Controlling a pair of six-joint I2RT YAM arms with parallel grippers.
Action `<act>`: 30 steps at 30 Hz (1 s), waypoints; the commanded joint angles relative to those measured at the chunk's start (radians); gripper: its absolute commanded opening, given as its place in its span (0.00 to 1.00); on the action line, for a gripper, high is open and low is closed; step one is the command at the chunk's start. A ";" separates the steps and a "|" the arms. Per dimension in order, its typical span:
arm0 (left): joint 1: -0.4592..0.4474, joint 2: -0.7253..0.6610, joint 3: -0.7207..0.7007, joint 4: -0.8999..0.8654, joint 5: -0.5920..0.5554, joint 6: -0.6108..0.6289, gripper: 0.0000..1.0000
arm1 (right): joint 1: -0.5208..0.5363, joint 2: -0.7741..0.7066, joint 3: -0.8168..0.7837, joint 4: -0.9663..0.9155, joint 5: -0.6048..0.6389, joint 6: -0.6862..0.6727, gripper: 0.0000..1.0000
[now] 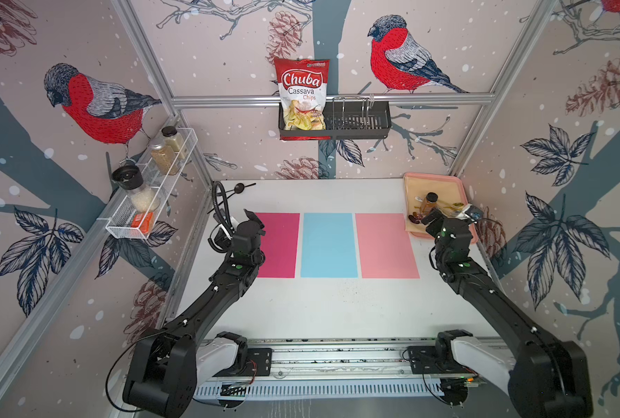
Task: Fold the rectangular paper in half along the long edge
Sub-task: Pick up the paper from the center of the board.
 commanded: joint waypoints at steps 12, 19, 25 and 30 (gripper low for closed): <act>-0.018 -0.200 -0.131 0.188 0.412 0.207 0.99 | 0.380 -0.079 0.064 0.192 0.118 -0.238 1.00; -0.052 -0.039 -0.023 0.181 0.468 0.261 0.98 | 0.578 0.324 0.248 0.325 0.013 -0.364 1.00; -0.041 0.123 0.041 0.206 0.454 0.303 0.76 | 0.647 0.767 0.602 0.195 -0.027 -0.314 0.97; 0.001 0.283 0.111 0.147 0.375 0.308 0.00 | 0.686 1.123 1.020 -0.081 0.031 -0.284 0.83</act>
